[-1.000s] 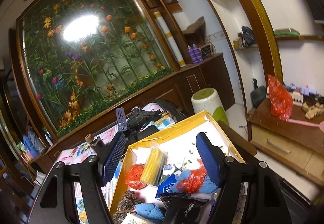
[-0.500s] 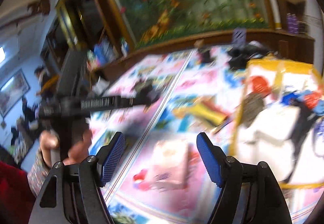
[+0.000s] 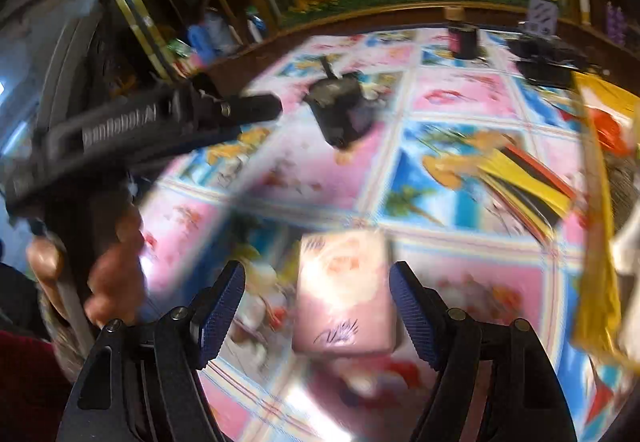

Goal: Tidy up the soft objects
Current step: 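Grasp the clear stick bag with the right tool while the left tool reaches the pink tissue pack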

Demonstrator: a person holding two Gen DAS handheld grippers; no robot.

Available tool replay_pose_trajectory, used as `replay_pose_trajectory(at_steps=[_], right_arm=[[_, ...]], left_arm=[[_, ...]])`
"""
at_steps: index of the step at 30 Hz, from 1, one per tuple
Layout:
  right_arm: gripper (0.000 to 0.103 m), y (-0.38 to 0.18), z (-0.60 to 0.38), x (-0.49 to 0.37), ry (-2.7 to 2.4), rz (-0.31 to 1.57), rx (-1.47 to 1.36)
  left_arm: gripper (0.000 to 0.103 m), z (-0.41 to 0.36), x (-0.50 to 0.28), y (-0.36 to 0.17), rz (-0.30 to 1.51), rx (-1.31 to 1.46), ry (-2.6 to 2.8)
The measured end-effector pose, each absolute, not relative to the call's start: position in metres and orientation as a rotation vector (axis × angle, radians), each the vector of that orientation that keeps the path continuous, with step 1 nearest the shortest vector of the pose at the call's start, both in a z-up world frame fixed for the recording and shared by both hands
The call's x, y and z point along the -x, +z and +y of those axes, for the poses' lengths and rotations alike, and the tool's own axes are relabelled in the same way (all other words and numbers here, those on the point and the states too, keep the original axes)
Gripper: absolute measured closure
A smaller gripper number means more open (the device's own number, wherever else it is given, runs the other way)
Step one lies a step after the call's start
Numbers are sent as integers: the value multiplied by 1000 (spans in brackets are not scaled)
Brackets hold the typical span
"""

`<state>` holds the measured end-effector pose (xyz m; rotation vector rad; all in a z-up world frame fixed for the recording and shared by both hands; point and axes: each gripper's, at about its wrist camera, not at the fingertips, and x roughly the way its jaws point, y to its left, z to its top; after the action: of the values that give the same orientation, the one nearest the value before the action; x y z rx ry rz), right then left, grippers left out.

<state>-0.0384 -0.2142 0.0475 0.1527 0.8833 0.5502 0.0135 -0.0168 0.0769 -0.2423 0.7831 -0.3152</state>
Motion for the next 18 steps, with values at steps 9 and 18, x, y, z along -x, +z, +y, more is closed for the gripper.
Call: replay_pose_trajectory(at_steps=[9, 18], right_arm=[[23, 59, -281, -70, 191, 934, -109], [20, 34, -278, -67, 271, 1077, -197]], left_arm=[[34, -1, -21, 69, 833, 285, -321], [34, -5, -21, 66, 842, 279, -330]])
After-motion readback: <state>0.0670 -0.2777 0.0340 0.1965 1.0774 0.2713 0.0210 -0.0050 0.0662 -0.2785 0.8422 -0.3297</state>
